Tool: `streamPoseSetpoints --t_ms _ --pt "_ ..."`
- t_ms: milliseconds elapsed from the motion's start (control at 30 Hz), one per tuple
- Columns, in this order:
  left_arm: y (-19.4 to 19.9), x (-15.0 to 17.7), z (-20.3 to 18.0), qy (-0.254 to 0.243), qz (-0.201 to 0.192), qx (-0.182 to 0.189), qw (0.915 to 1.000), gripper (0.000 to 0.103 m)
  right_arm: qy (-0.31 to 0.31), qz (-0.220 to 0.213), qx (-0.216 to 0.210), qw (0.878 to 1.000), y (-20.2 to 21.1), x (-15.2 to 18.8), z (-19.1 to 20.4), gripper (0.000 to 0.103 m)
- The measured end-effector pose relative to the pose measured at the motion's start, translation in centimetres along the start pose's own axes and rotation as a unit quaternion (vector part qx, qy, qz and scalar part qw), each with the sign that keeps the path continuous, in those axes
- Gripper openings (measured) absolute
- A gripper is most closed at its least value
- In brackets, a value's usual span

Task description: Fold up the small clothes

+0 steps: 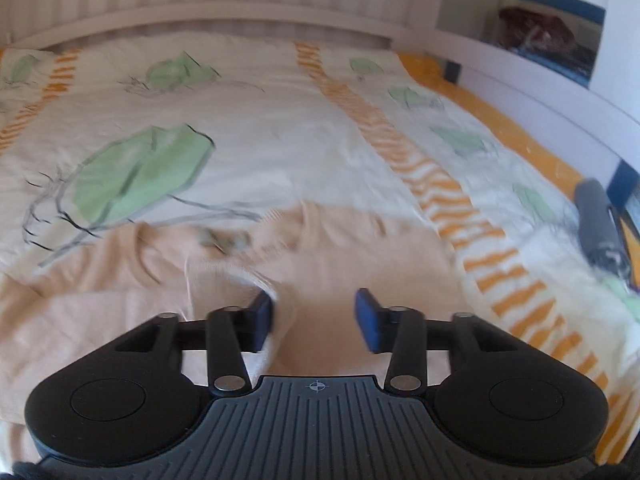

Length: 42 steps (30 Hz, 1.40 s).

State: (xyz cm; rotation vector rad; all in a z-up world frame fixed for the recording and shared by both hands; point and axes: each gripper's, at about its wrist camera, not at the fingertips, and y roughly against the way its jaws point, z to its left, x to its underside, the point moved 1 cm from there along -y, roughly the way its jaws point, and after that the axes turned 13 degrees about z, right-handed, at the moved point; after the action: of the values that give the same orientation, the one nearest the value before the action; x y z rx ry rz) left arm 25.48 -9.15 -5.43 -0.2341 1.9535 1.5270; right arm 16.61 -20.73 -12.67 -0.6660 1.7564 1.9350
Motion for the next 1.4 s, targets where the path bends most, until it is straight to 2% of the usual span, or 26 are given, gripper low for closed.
streamPoseSetpoints --t_ms 100,233,367,500,567,733,933,967,1033,1167,1300,1400 --pt "-0.1 1.2 -0.9 -0.02 0.009 0.012 0.9997 0.057 -0.002 -0.001 -0.002 1.0 0.0 0.0 0.0 0.103" --pt "2.2 2.2 -1.1 -0.044 -0.021 0.017 0.9987 0.072 -0.002 -0.001 -0.002 1.0 0.0 0.0 0.0 0.103" --pt "4.3 2.8 -0.1 -0.05 -0.047 0.029 0.9972 0.077 -0.001 -0.001 -0.001 1.0 0.0 0.0 0.0 0.103" --pt "5.7 3.3 1.1 -0.035 -0.058 0.027 0.9973 0.08 -0.001 0.0 0.0 1.0 0.0 0.0 0.1 0.103" --pt "5.8 3.7 2.0 -0.017 -0.052 0.02 0.9983 0.081 -0.001 0.0 0.0 1.0 0.0 0.0 0.1 0.103" --pt "5.6 5.4 4.5 0.034 -0.033 -0.026 0.9986 0.081 0.0 0.0 0.0 1.0 0.0 0.0 0.1 0.103" --pt "5.0 7.6 8.0 0.105 -0.012 -0.066 0.9922 0.083 -0.001 0.0 0.0 1.0 0.0 0.0 0.1 0.103" --pt "4.8 7.8 8.3 0.112 -0.007 -0.072 0.9911 0.089 0.0 0.0 0.0 1.0 0.0 0.0 0.1 0.103" --pt "4.3 8.1 9.0 0.123 0.003 -0.077 0.9894 0.094 -0.001 0.0 -0.001 1.0 0.0 0.0 0.1 0.103" --pt "3.1 9.1 10.2 0.153 0.03 -0.074 0.985 0.094 -0.002 0.0 -0.002 1.0 0.1 0.0 0.1 0.103" --pt "2.3 9.5 10.1 0.146 0.034 -0.076 0.9857 0.101 -0.003 0.001 -0.004 1.0 0.1 0.0 0.0 0.103" --pt "1.7 9.7 9.4 0.128 0.044 -0.091 0.9865 0.102 0.002 0.007 -0.003 1.0 0.2 -0.2 0.1 0.103"
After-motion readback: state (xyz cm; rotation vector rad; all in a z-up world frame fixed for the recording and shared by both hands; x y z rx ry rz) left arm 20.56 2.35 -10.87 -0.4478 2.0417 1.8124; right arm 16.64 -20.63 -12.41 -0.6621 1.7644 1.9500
